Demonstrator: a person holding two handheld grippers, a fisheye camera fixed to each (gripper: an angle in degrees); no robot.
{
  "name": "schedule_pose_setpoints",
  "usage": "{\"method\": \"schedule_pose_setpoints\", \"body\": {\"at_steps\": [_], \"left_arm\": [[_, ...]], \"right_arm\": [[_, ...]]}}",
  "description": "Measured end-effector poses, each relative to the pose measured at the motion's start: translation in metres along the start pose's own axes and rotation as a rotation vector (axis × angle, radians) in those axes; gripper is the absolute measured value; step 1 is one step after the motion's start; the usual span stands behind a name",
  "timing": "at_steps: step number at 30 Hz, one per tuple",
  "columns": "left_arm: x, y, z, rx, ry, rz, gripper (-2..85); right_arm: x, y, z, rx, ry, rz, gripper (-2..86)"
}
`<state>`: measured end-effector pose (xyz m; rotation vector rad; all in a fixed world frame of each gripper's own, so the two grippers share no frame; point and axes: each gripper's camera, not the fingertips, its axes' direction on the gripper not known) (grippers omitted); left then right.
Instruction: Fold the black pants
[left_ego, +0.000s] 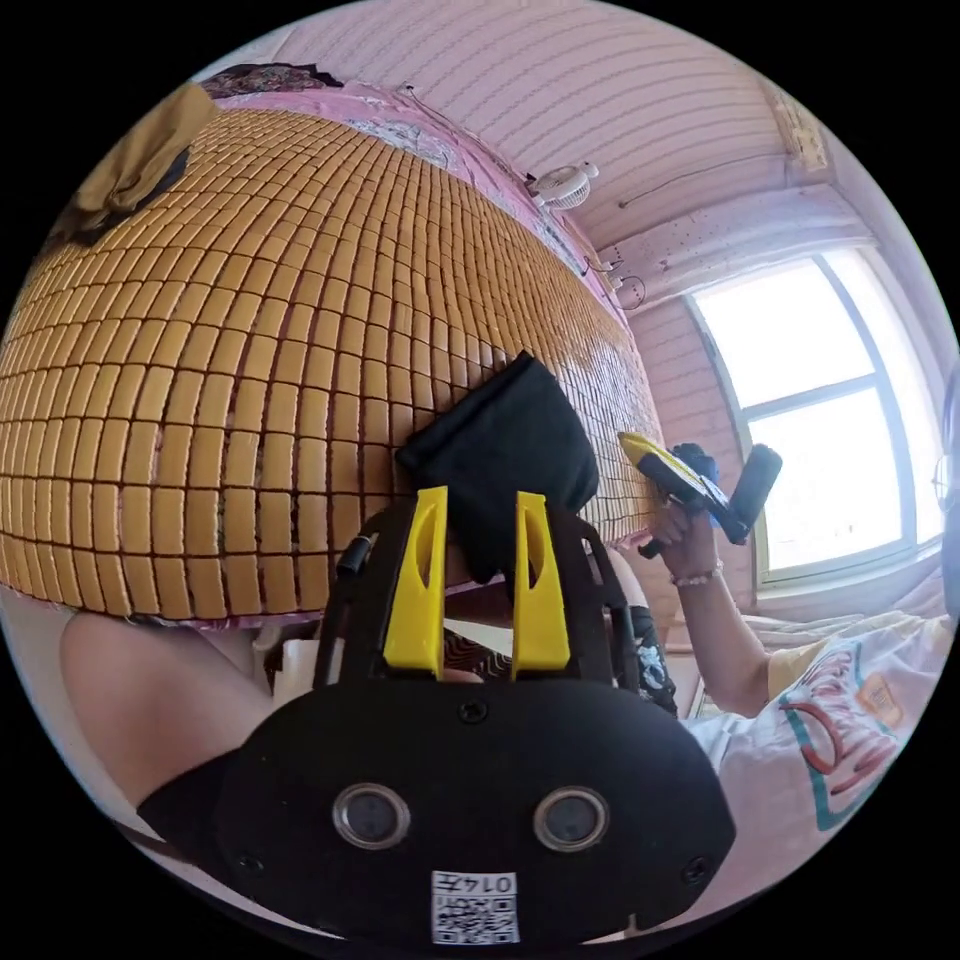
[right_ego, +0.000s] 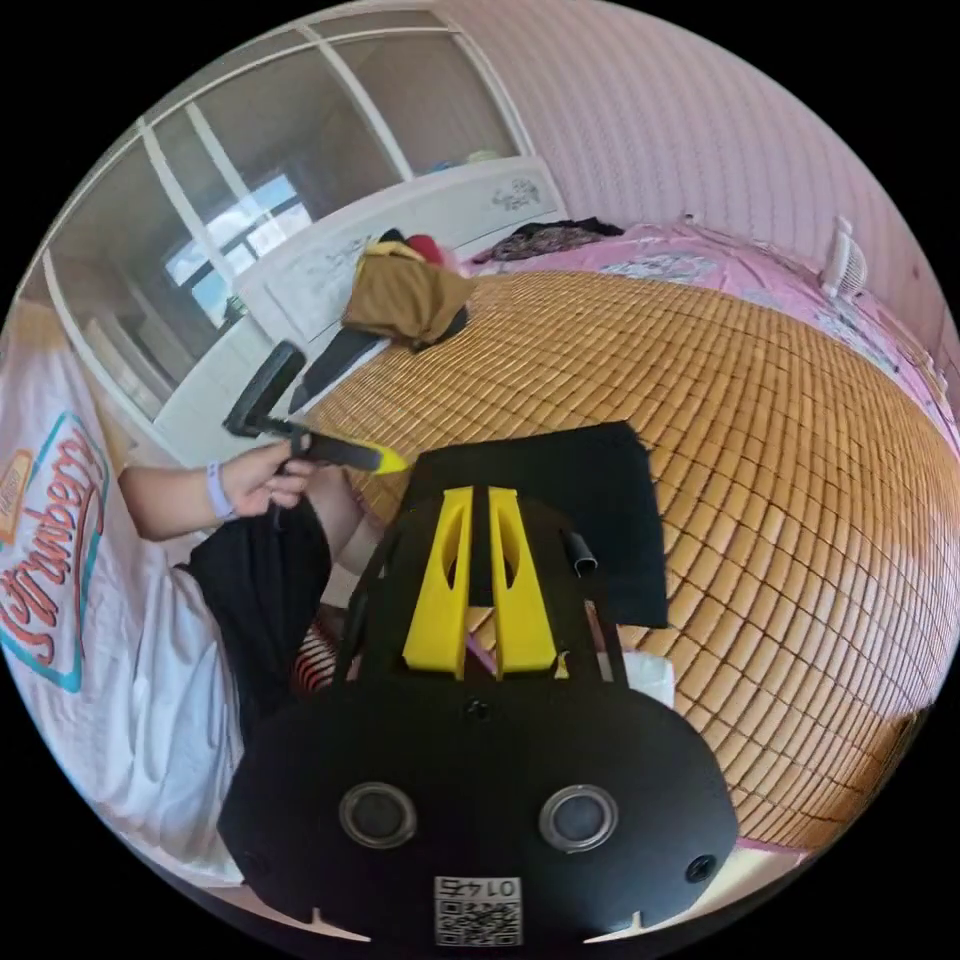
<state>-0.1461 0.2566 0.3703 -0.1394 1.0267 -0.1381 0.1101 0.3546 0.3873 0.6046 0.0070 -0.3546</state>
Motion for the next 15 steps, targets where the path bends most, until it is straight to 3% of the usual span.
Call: {"method": "schedule_pose_setpoints", "body": {"at_steps": [3, 5, 8, 11, 15], "left_arm": [[0.0, 0.01, 0.017, -0.006, -0.051, -0.031, 16.5], [-0.001, 0.013, 0.029, -0.018, -0.028, -0.035, 17.4], [-0.003, 0.014, 0.058, -0.094, 0.044, -0.015, 15.6], [-0.001, 0.019, 0.068, -0.106, -0.051, 0.021, 12.1], [-0.007, 0.024, 0.069, -0.115, 0.0, 0.038, 7.8]], "right_arm": [[0.055, -0.003, 0.008, -0.037, 0.141, 0.175, 14.5], [0.075, -0.001, 0.022, -0.103, 0.099, 0.232, 14.9], [0.079, 0.008, 0.044, -0.233, -0.009, 0.261, 12.3], [0.064, 0.017, 0.037, -0.27, 0.025, 0.236, 9.1], [0.018, 0.018, 0.0, -0.271, 0.1, 0.13, 6.1]]}}
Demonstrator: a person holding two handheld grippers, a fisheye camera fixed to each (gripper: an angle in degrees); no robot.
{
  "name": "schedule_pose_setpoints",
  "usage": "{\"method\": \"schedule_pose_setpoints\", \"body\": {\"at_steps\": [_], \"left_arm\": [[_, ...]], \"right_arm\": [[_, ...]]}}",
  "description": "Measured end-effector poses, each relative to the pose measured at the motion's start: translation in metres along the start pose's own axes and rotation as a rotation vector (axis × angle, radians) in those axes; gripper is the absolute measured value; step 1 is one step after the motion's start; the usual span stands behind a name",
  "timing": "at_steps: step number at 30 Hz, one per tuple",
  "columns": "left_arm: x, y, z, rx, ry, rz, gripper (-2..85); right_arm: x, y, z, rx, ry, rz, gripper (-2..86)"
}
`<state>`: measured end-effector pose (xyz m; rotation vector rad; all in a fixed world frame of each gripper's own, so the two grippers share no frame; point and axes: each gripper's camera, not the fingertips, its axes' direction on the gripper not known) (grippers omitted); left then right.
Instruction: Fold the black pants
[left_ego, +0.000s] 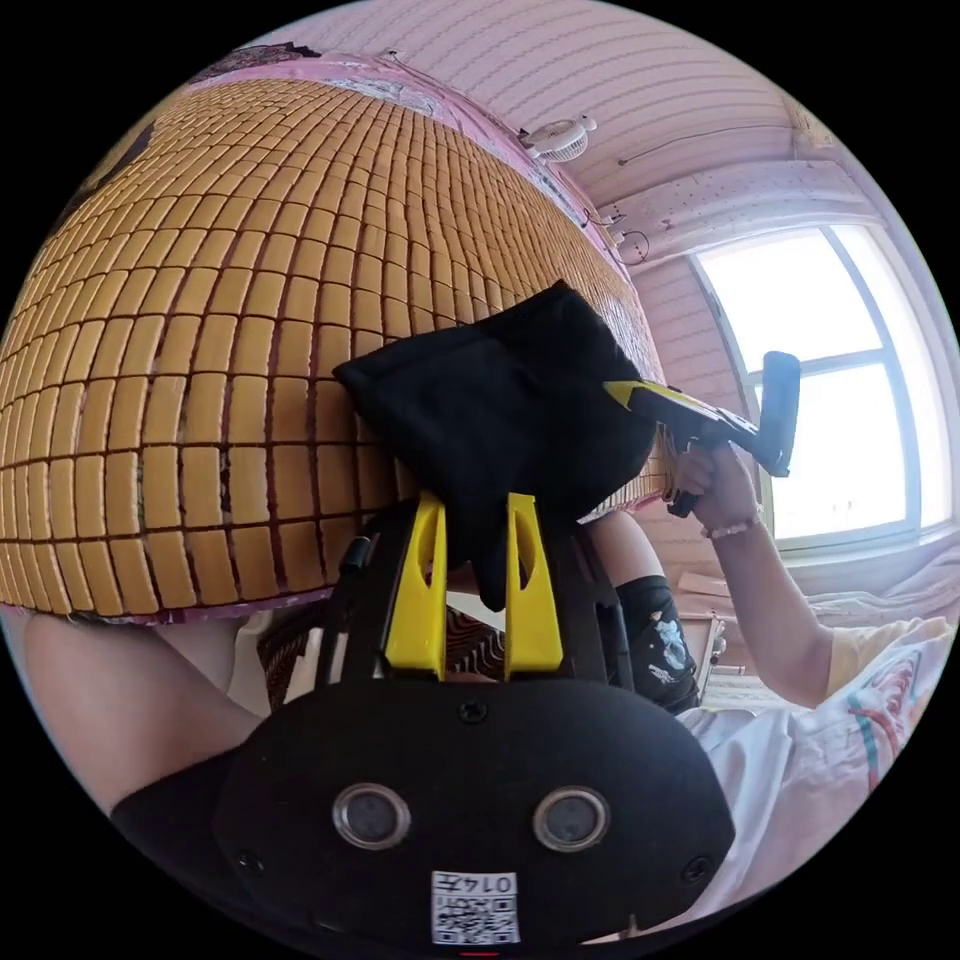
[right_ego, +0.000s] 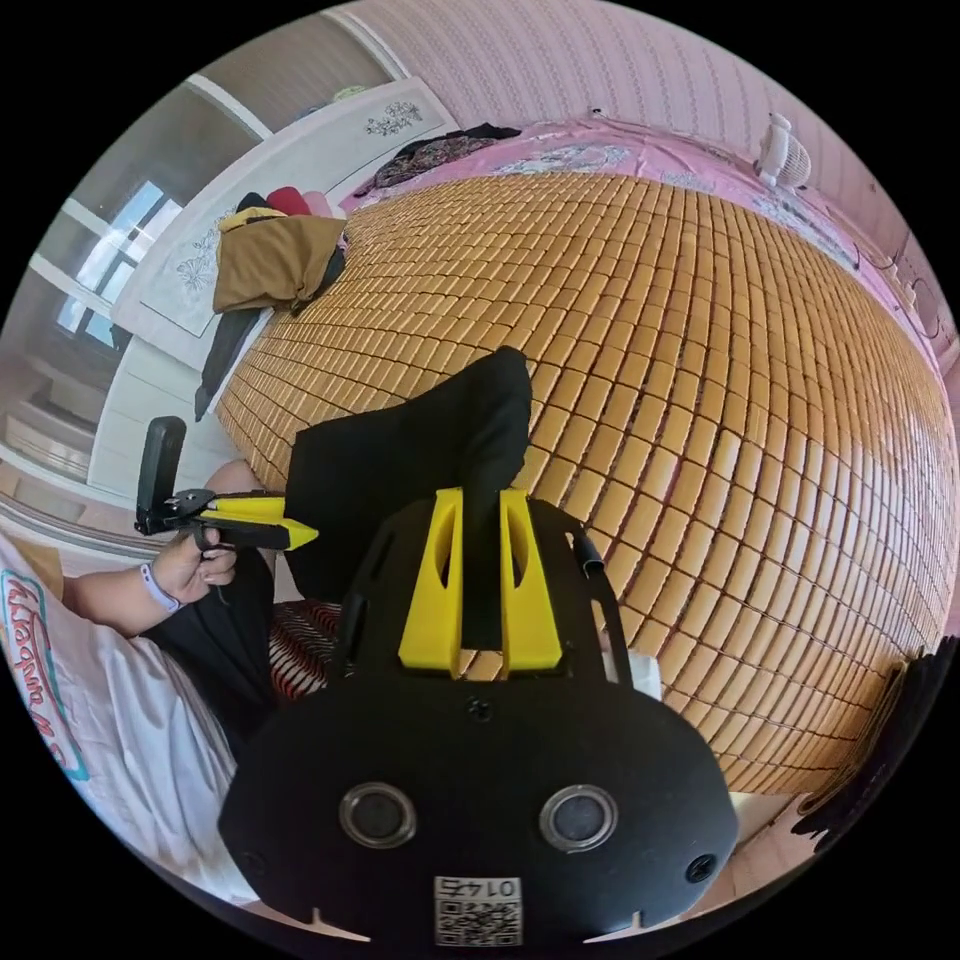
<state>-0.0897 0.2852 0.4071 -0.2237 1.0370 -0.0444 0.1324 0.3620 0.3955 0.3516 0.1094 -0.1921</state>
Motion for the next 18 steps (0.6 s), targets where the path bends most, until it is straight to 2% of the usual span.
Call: {"method": "schedule_pose_setpoints", "body": {"at_steps": [5, 9, 14, 18], "left_arm": [[0.012, 0.016, -0.001, 0.046, 0.051, 0.05, 6.6], [0.04, 0.029, -0.008, 0.106, 0.139, 0.145, 6.5], [0.088, 0.028, 0.007, 0.096, 0.218, 0.282, 6.4], [0.148, 0.02, 0.049, 0.019, 0.269, 0.38, 6.4]], "right_arm": [[-0.074, 0.033, -0.071, 0.145, 0.014, -0.132, 5.8], [-0.121, 0.067, -0.126, 0.242, 0.123, -0.181, 5.8], [-0.126, 0.113, -0.185, 0.316, 0.234, -0.146, 5.8], [-0.103, 0.161, -0.229, 0.335, 0.342, -0.087, 5.8]]}}
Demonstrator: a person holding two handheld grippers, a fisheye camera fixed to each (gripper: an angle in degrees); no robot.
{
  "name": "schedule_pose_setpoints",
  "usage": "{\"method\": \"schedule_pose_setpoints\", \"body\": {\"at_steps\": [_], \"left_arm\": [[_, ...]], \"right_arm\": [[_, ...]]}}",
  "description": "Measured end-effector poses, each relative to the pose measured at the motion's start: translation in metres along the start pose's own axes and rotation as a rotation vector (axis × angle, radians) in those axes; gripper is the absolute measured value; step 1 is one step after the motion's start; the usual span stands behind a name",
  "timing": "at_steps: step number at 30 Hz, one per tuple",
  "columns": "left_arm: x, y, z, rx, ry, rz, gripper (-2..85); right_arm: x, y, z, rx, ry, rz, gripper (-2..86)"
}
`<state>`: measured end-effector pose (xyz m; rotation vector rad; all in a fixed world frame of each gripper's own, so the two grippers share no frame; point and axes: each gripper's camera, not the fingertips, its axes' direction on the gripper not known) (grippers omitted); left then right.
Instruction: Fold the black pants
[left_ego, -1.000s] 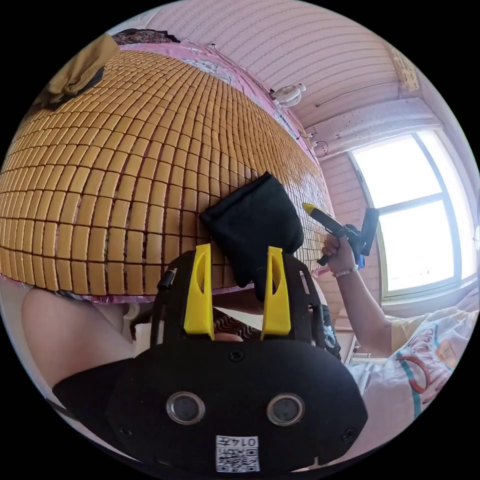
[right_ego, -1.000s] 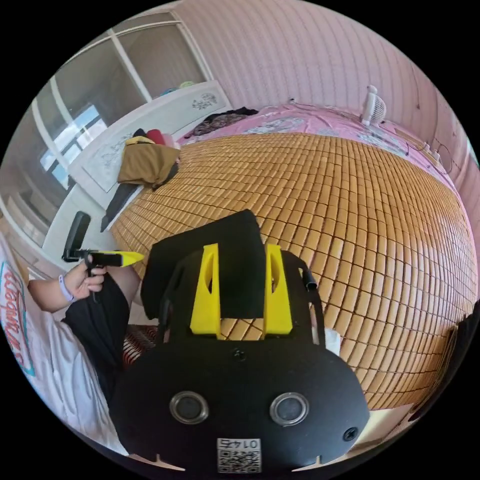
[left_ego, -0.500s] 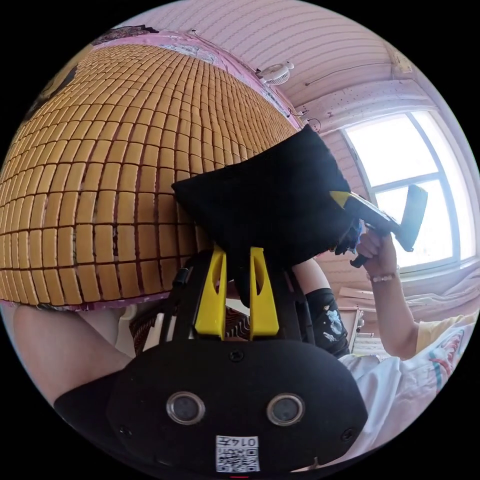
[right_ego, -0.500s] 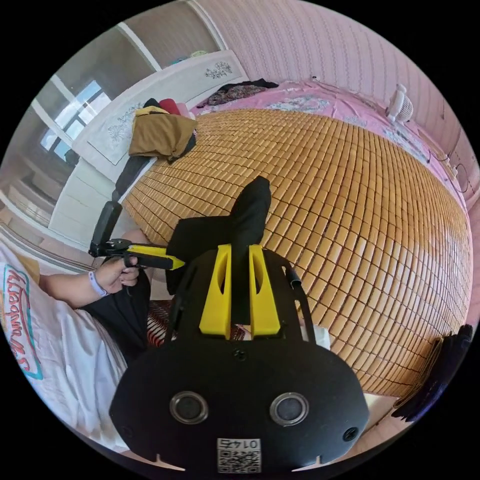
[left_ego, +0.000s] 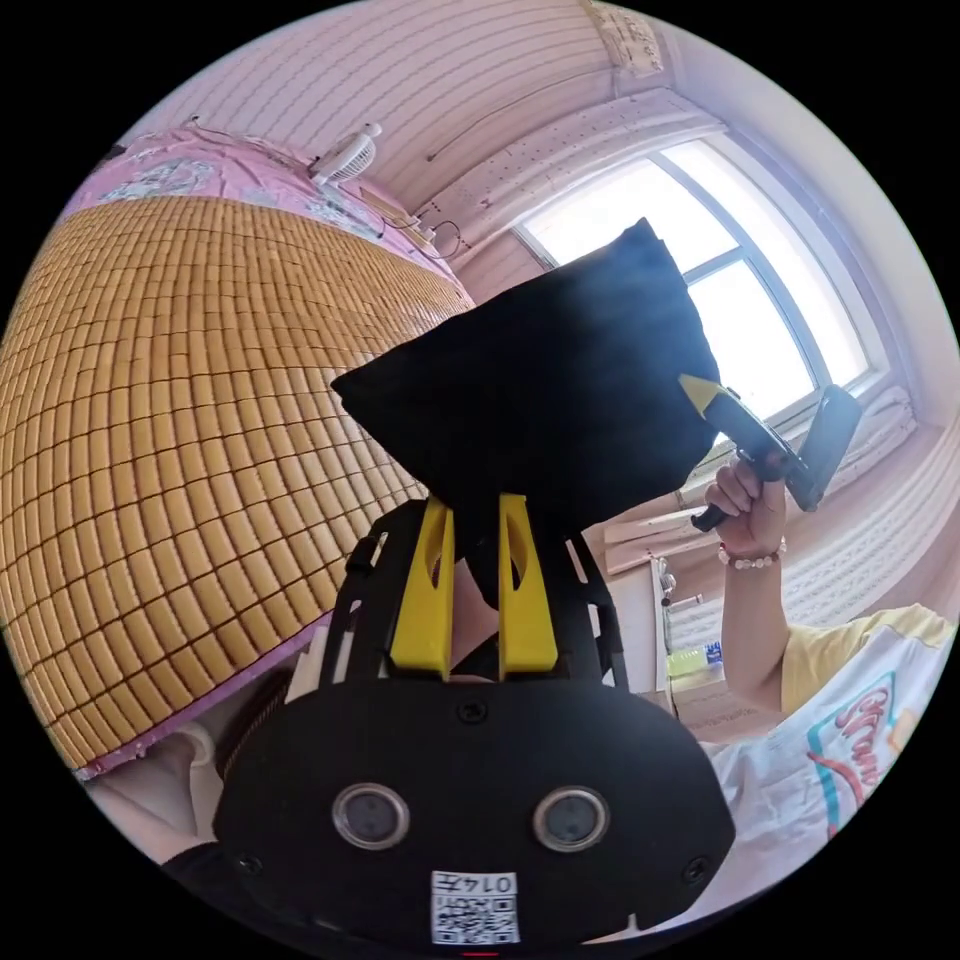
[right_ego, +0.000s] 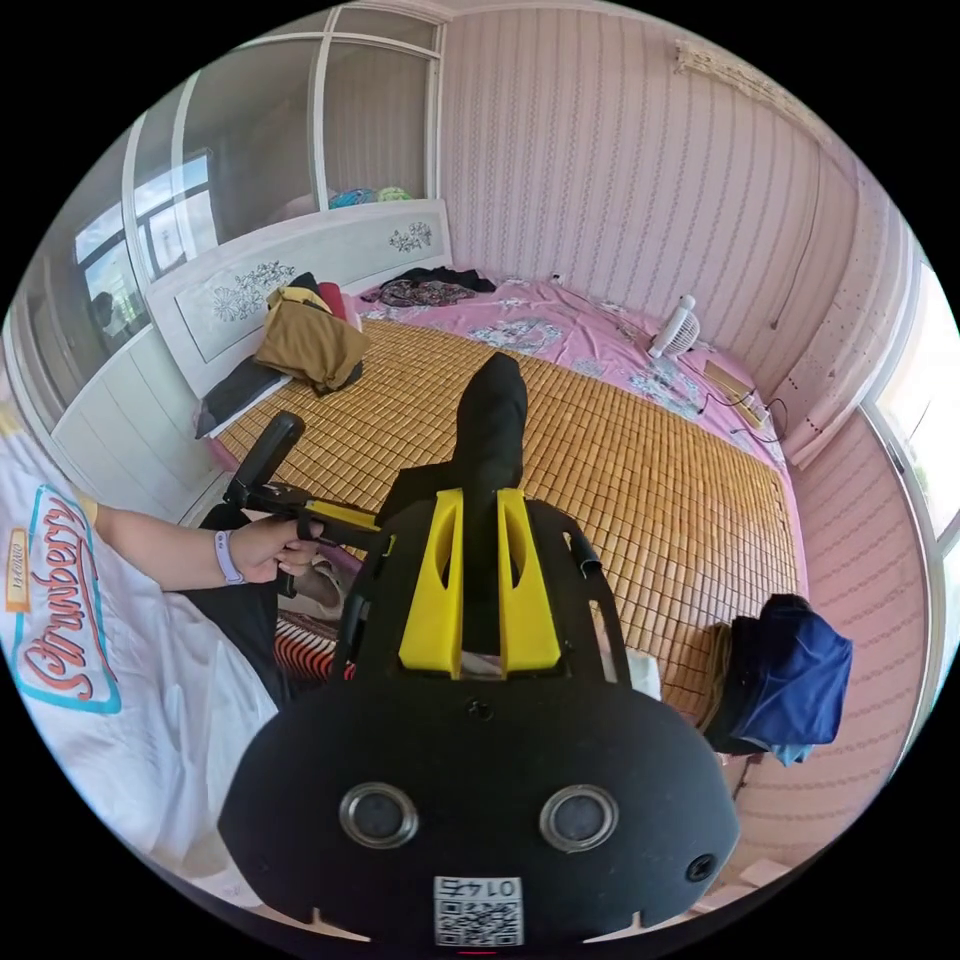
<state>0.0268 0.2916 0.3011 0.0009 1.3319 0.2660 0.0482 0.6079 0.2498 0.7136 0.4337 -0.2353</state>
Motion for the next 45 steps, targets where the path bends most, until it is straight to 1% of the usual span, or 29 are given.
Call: {"method": "schedule_pose_setpoints", "body": {"at_steps": [5, 7, 9, 11, 13, 14, 15, 16, 17, 18, 19, 20, 21, 22, 23, 24, 25, 28, 30, 33, 35, 37, 38, 40, 41, 42, 43, 44, 45], "left_arm": [[0.058, -0.038, 0.073, -0.011, 0.082, 0.114, 6.5], [0.095, -0.064, 0.11, -0.005, 0.157, 0.169, 6.8], [0.124, -0.083, 0.137, 0.001, 0.211, 0.179, 7.3], [0.154, -0.1, 0.167, 0.005, 0.264, 0.183, 7.7], [0.184, -0.121, 0.216, -0.001, 0.303, 0.172, 8.0], [0.189, -0.126, 0.231, -0.011, 0.297, 0.173, 8.0], [0.196, -0.134, 0.264, -0.04, 0.248, 0.174, 7.5], [0.202, -0.138, 0.299, -0.097, 0.145, 0.194, 6.6], [0.203, -0.139, 0.318, -0.147, 0.078, 0.192, 6.5], [0.201, -0.138, 0.352, -0.272, -0.024, 0.2, 6.4], [0.196, -0.135, 0.37, -0.331, -0.006, 0.222, 6.4], [0.193, -0.134, 0.373, -0.337, 0.02, 0.223, 6.5], [0.188, -0.132, 0.372, -0.343, 0.064, 0.214, 6.4], [0.186, -0.131, 0.368, -0.359, 0.059, 0.234, 6.4], [0.185, -0.13, 0.365, -0.361, 0.057, 0.256, 6.5], [0.184, -0.128, 0.353, -0.345, 0.055, 0.292, 6.5], [0.18, -0.127, 0.338, -0.334, 0.052, 0.308, 6.4], [0.168, -0.119, 0.291, -0.291, 0.041, 0.293, 5.3], [0.16, -0.111, 0.257, -0.267, 0.029, 0.291, 5.1], [0.145, -0.094, 0.197, -0.226, 0.017, 0.283, 5.0], [0.136, -0.085, 0.156, -0.212, 0.017, 0.296, 5.0], [0.118, -0.069, 0.085, -0.138, -0.04, 0.292, 5.0], [0.113, -0.065, 0.065, -0.115, -0.056, 0.289, 5.0], [0.088, -0.036, -0.024, 0.007, -0.16, 0.248, 4.9], [0.08, -0.026, -0.047, 0.038, -0.194, 0.226, 4.9], [0.065, -0.006, -0.093, 0.094, -0.262, 0.175, 4.9], [0.049, 0.016, -0.138, 0.146, -0.335, 0.117, 4.9], [0.042, 0.029, -0.16, 0.173, -0.374, 0.085, 4.9], [0.028, 0.054, -0.202, 0.223, -0.45, 0.017, 5.0]], "right_arm": [[0.063, 0.035, -0.055, 0.021, 0.102, 0.027, 5.9], [0.096, 0.046, -0.08, 0.034, 0.139, 0.058, 5.9], [0.148, 0.065, -0.118, 0.047, 0.175, 0.135, 6.1], [0.193, 0.079, -0.146, 0.017, 0.172, 0.222, 6.7], [0.234, 0.097, -0.168, -0.007, 0.26, 0.309, 7.5], [0.261, 0.11, -0.174, -0.041, 0.362, 0.366, 8.2], [0.288, 0.125, -0.171, -0.083, 0.462, 0.428, 8.8], [0.301, 0.133, -0.165, -0.1, 0.502, 0.468, 9.1], [0.327, 0.153, -0.148, -0.131, 0.538, 0.572, 9.7], [0.348, 0.174, -0.122, -0.161, 0.487, 0.682, 10.4], [0.353, 0.185, -0.107, -0.17, 0.438, 0.724, 10.8], [0.355, 0.202, -0.073, -0.174, 0.293, 0.756, 11.0], [0.348, 0.211, -0.041, -0.206, 0.198, 0.746, 11.2], [0.343, 0.214, -0.027, -0.236, 0.198, 0.742, 11.3], [0.328, 0.216, -0.013, -0.225, 0.293, 0.724, 11.3], [0.311, 0.215, -0.012, -0.16, 0.359, 0.674, 11.3], [0.306, 0.214, -0.012, -0.134, 0.374, 0.671, 11.3], [0.29, 0.201, -0.017, -0.104, 0.421, 0.689, 10.9], [0.267, 0.176, -0.029, -0.034, 0.491, 0.654, 10.5], [0.245, 0.137, -0.027, 0.037, 0.477, 0.599, 10.1], [0.243, 0.115, -0.008, 0.012, 0.444, 0.598, 9.4], [0.251, 0.098, 0.02, -0.109, 0.396, 0.631, 9.5], [0.25, 0.088, 0.03, -0.149, 0.377, 0.641, 10.1], [0.234, 0.072, 0.026, -0.086, 0.409, 0.638, 9.9], [0.217, 0.061, 0.021, -0.024, 0.442, 0.621, 9.4], [0.197, 0.049, 0.019, 0.024, 0.465, 0.587, 9.1], [0.187, 0.042, 0.021, 0.039, 0.468, 0.566, 9.0], [0.166, 0.028, 0.026, 0.05, 0.453, 0.518, 8.8], [0.144, 0.011, 0.037, 0.046, 0.405, 0.458, 8.9]]}}
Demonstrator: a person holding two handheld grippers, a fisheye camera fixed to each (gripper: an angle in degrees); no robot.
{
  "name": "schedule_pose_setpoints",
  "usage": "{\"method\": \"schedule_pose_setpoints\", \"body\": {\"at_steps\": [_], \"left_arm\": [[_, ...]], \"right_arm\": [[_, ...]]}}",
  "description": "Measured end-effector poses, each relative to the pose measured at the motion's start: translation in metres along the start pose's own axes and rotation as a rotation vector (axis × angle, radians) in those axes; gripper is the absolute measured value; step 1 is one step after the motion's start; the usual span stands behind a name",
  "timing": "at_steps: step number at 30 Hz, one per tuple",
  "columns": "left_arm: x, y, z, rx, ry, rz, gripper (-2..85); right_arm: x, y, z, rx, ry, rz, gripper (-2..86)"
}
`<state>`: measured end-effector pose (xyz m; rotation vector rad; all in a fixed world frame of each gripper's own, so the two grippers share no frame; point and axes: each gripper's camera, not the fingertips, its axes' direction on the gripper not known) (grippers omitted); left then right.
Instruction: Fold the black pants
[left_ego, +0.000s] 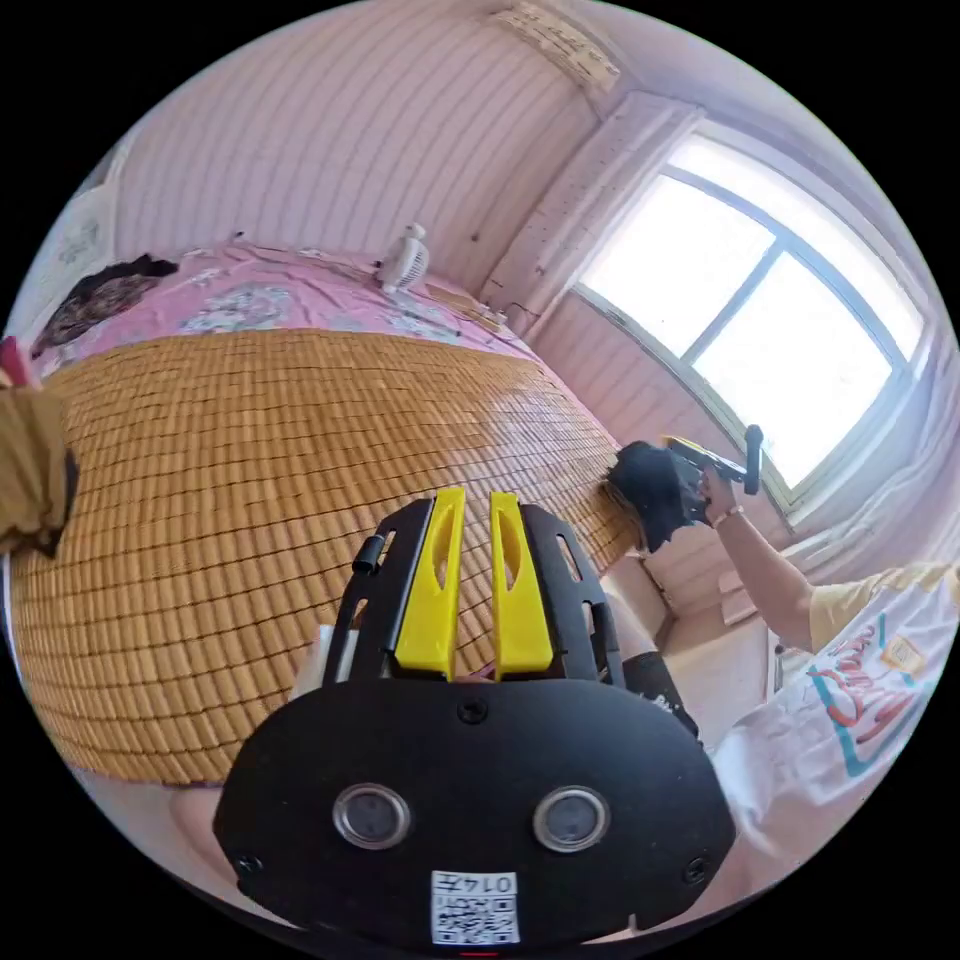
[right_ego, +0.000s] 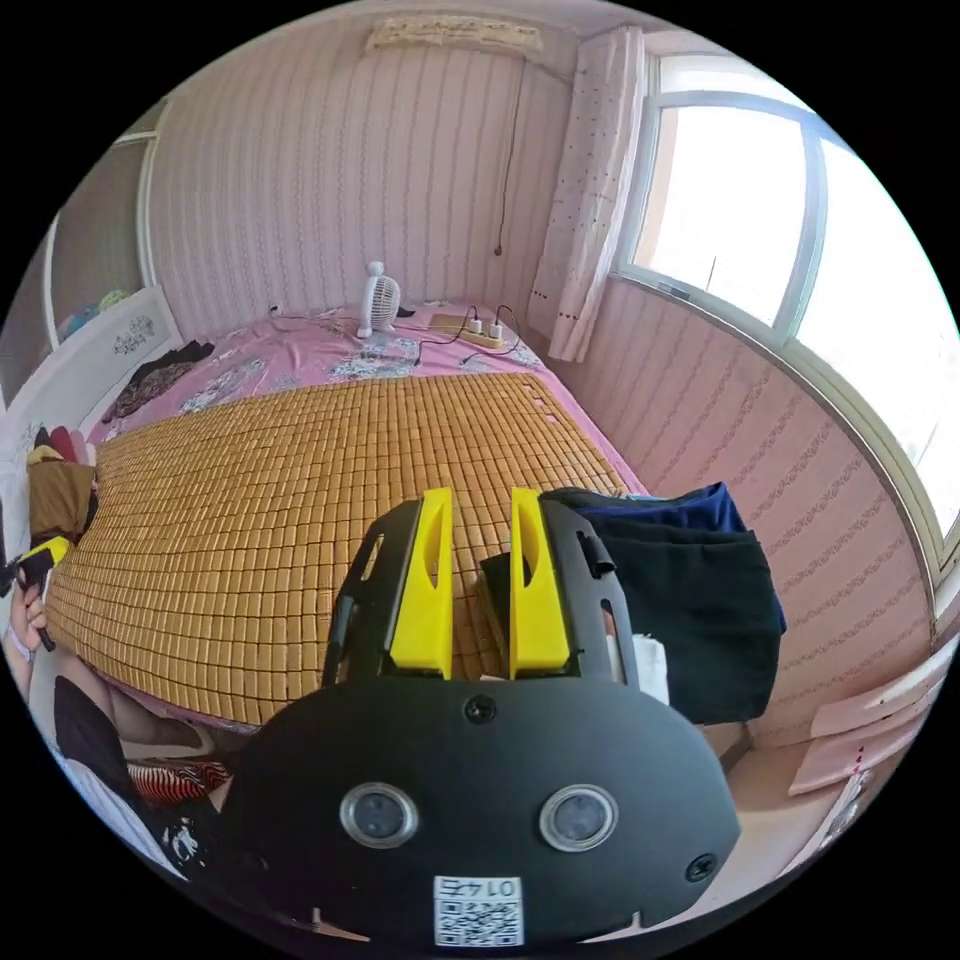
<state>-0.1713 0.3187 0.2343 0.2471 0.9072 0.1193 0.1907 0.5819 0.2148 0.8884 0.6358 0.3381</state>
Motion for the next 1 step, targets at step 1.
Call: {"method": "schedule_pose_setpoints", "body": {"at_steps": [1], "left_arm": [[-0.0297, 0.0186, -0.0359, 0.031, -0.086, -0.064, 5.0]], "right_arm": [[-0.0159, -0.0022, 0.0011, -0.006, -0.032, -0.029, 8.9]]}}
